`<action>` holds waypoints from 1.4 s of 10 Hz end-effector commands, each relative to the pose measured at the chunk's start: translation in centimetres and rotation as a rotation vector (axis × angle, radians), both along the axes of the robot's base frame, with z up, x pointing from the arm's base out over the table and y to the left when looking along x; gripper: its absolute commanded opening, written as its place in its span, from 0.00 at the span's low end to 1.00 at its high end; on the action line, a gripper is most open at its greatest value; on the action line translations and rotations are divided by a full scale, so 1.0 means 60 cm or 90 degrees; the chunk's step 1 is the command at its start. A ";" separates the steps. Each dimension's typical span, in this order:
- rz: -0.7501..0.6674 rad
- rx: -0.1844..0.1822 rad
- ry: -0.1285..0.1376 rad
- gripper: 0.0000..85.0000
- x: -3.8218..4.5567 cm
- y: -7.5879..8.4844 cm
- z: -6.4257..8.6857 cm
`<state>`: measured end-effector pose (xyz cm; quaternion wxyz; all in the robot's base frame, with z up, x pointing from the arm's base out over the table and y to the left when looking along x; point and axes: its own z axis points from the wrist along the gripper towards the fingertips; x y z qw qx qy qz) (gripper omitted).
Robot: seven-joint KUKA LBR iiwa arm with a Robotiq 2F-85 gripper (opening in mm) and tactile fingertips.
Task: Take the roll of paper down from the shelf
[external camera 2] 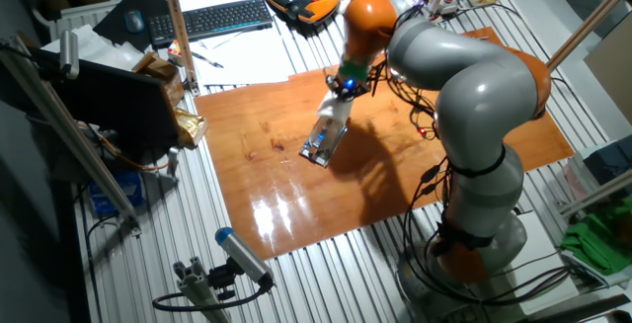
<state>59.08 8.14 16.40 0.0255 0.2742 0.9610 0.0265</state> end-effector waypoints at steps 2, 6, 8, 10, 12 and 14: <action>0.015 0.005 -0.008 0.01 0.018 -0.059 -0.006; 0.099 -0.008 -0.013 0.03 0.022 -0.122 -0.025; 0.127 -0.008 0.030 0.39 0.017 -0.124 -0.012; 0.137 -0.004 0.047 0.67 0.016 -0.123 -0.009; 0.144 0.002 0.050 0.71 0.014 -0.114 -0.002; 0.169 0.018 0.068 0.46 -0.006 -0.076 0.034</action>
